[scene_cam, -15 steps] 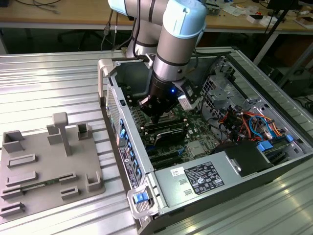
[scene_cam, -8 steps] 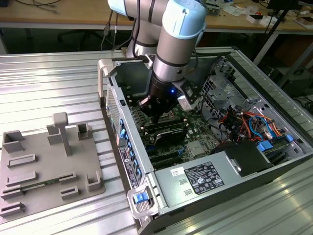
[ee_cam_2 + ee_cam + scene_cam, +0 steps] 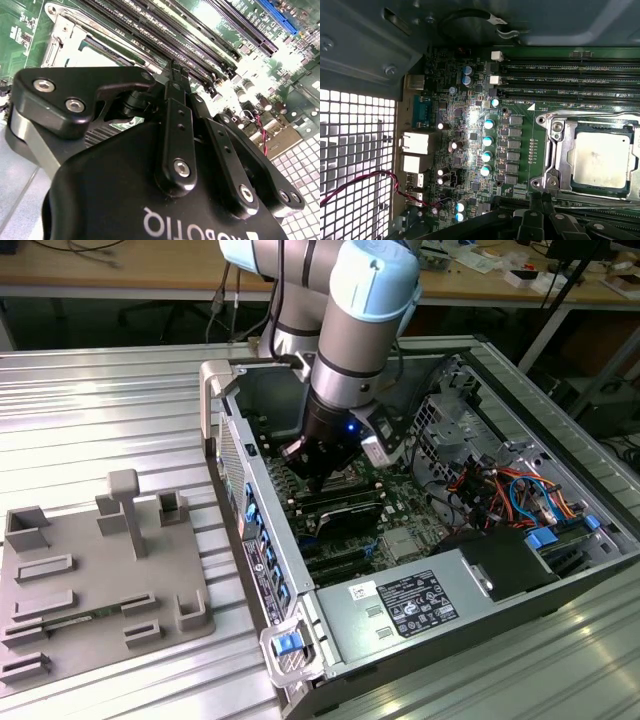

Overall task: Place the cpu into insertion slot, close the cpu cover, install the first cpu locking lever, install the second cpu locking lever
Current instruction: 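Install the second cpu locking lever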

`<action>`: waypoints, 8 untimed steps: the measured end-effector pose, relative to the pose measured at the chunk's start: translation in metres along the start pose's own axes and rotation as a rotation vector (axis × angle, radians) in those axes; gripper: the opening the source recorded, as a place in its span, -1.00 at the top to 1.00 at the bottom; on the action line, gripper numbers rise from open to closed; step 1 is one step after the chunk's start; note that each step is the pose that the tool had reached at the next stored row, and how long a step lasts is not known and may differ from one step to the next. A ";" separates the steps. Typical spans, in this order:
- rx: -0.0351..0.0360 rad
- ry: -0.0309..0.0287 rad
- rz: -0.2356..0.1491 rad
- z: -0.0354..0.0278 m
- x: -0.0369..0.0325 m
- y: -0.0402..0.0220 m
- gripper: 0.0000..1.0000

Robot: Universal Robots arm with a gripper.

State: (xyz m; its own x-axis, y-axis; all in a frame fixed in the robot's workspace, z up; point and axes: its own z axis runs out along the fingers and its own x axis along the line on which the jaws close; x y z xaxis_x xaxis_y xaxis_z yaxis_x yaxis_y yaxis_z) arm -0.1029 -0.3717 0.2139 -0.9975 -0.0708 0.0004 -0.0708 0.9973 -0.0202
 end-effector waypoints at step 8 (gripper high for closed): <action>-0.0010 -0.0002 0.000 0.0017 0.0002 0.0001 0.79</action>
State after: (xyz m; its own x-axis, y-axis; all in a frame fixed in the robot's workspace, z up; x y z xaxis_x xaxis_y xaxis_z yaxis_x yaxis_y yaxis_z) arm -0.1031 -0.3717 0.2121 -0.9975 -0.0710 0.0002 -0.0709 0.9973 -0.0192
